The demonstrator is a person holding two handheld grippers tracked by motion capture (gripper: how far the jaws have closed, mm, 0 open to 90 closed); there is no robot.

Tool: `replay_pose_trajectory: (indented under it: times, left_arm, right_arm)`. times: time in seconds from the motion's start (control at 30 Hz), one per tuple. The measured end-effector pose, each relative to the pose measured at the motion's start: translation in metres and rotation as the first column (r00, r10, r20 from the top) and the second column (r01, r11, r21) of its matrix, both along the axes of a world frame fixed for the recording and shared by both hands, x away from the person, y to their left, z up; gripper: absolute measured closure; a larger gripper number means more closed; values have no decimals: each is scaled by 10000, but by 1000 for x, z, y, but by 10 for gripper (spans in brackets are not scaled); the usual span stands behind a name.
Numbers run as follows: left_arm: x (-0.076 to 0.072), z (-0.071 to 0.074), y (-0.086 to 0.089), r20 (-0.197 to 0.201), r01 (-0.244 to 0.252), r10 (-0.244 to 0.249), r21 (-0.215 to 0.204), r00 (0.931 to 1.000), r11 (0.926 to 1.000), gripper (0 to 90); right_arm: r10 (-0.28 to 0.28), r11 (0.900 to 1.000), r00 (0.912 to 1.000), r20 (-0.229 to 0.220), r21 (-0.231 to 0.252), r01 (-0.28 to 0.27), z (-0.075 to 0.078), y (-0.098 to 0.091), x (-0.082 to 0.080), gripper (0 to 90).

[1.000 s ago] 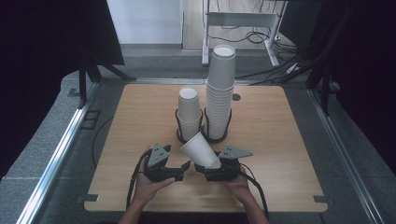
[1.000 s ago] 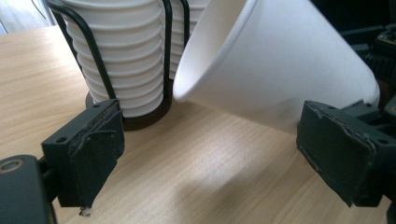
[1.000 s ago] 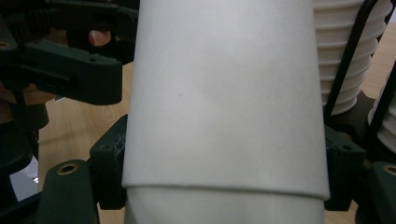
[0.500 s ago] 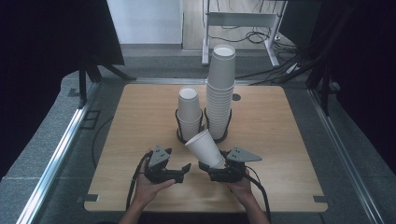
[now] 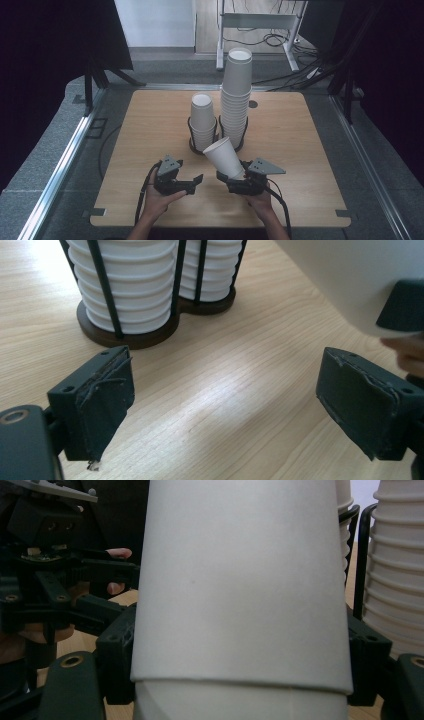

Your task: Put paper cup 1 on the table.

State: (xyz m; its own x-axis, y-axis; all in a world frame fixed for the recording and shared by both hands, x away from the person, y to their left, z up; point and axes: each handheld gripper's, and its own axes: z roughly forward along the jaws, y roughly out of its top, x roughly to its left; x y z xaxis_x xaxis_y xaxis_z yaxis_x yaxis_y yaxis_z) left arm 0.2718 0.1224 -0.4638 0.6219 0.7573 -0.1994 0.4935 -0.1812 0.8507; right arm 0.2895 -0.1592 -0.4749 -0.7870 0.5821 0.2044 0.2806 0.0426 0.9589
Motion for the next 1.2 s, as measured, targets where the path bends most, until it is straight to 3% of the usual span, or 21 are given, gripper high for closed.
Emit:
replay_pose_trajectory:
  times: [0.23, 0.33, 0.43, 0.53, 0.63, 0.67, 0.7, 0.8, 0.83, 0.93, 1.0, 1.03, 1.07, 1.1, 1.2]
  left_arm:
    - [-1, 3, 2, -180, 184, -199, -777, 9996, 9968, 89]
    - [0, 4, 4, -399, 406, -476, -1602, 9981, 9862, 89]
    - [-1, 3, 2, -325, 388, -438, -1427, 9985, 9890, 89]
    - [-1, 3, 1, -445, 539, -623, -1695, 9971, 9841, 89]
    - [-1, 3, 1, -594, 765, -929, -2345, 9939, 9691, 88]
    - [0, 2, 1, -872, 935, -1272, -3170, 9880, 9438, 87]
    - [0, 2, 1, -872, 935, -1272, -3170, 9880, 9438, 78]
    - [2, -2, -1, -1217, 1192, -1886, -4312, 9745, 8943, 65]
    - [2, -3, -1, -1207, 1240, -1957, -4413, 9732, 8888, 60]
    - [3, -4, -3, -1218, 1215, -1931, -4397, 9736, 8899, 52]
    - [3, -4, -4, -1185, 1196, -1944, -4601, 9737, 8798, 52]
    - [3, -3, -3, -1066, 1206, -1933, -4763, 9753, 8710, 52]
    - [3, -3, -3, -1066, 1206, -1933, -4763, 9753, 8710, 52]
    - [3, -1, -3, -941, 1181, -1865, -4877, 9779, 8650, 48]
    - [4, -2, -4, -995, 1114, -1815, -4862, 9783, 8667, 45]
  right_arm:
    - [37, 9999, 9997, 233, -114, -34, -2, 3, -3, 233]
    - [34, 10000, 9994, 336, -84, -31, -3, 4, -4, 233]
    - [27, 10000, 9990, 449, -72, -23, -5, 5, -5, 233]
    - [62, 9999, 9987, 499, -91, -57, -7, 6, -6, 233]
    - [123, 9999, 9980, 624, -121, -116, -10, 10, -9, 233]
    - [119, 9999, 9977, 670, -49, -116, -11, 12, -10, 233]
    - [119, 9999, 9977, 670, -49, -116, -11, 12, -10, 233]
    - [129, 9999, 9961, 868, -77, -122, -14, 19, -13, 234]
    - [167, 9997, 9947, 1016, -221, -145, -15, 23, -15, 234]
    - [252, 9990, 9918, 1251, -385, -205, -16, 30, -19, 234]
    - [308, 9988, 9907, 1329, -418, -255, -17, 34, -22, 234]
    - [413, 9978, 9890, 1423, -571, -335, -17, 37, -24, 234]
    - [413, 9978, 9890, 1423, -571, -335, -17, 37, -24, 234]
    - [526, 9956, 9871, 1510, -845, -402, -19, 41, -26, 235]
    - [706, 9938, 9858, 1524, -958, -564, -22, 45, -27, 235]
